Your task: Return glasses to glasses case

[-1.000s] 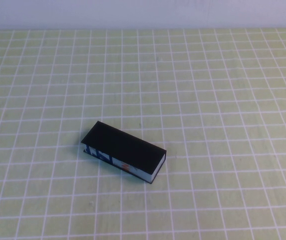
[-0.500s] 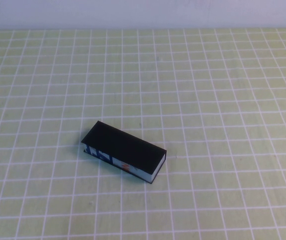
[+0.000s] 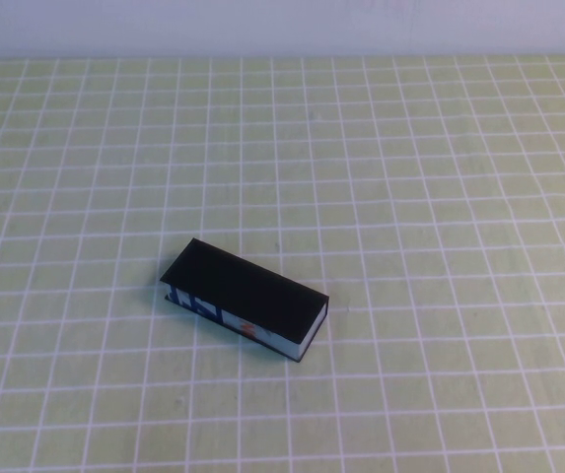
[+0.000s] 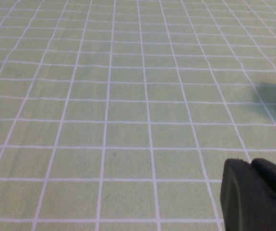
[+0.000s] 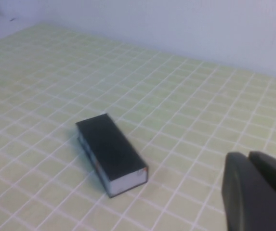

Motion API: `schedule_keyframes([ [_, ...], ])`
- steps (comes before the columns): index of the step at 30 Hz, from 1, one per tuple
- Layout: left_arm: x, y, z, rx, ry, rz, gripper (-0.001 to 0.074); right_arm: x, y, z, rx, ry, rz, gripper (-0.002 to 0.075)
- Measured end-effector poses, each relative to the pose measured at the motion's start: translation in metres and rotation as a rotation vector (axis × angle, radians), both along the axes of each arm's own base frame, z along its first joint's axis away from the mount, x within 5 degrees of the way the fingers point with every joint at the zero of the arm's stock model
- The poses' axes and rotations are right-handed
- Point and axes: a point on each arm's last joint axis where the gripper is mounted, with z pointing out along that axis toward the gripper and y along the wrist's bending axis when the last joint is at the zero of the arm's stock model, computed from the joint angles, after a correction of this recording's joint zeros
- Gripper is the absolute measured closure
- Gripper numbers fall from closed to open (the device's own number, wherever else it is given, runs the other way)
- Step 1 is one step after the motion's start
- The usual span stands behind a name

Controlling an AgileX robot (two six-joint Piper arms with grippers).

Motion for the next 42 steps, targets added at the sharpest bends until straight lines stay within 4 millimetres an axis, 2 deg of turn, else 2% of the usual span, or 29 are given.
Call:
schedule_keyframes([
  [5,0.0,0.0,0.0,0.0,0.0,0.0,0.0738,-0.008,-0.013,0.004,0.047,-0.075,-0.194,0.0743],
  [9,0.0,0.0,0.0,0.0,0.0,0.0,0.0738,-0.003,-0.02,-0.01,0.073,-0.11,-0.332,0.0743],
  [13,0.0,0.0,0.0,0.0,0.0,0.0,0.0738,0.009,-0.026,-0.048,0.119,-0.12,-0.428,0.0743],
  [17,0.0,0.0,0.0,0.0,0.0,0.0,0.0738,0.009,-0.032,-0.089,0.145,-0.152,-0.491,0.0743],
  [19,0.0,0.0,0.0,0.0,0.0,0.0,0.0738,0.009,-0.032,-0.104,0.146,-0.133,-0.491,0.0743],
  [25,0.0,0.0,0.0,0.002,-0.001,0.0,0.0738,0.006,-0.024,-0.127,0.013,0.049,-0.397,0.0743],
  [32,0.0,0.0,0.0,0.002,-0.001,0.0,0.0738,0.004,-0.023,-0.135,-0.057,0.108,-0.371,0.0743],
  [42,0.0,0.0,0.0,0.004,-0.002,0.0,0.0738,0.004,-0.026,-0.136,-0.047,0.123,-0.414,0.0743],
])
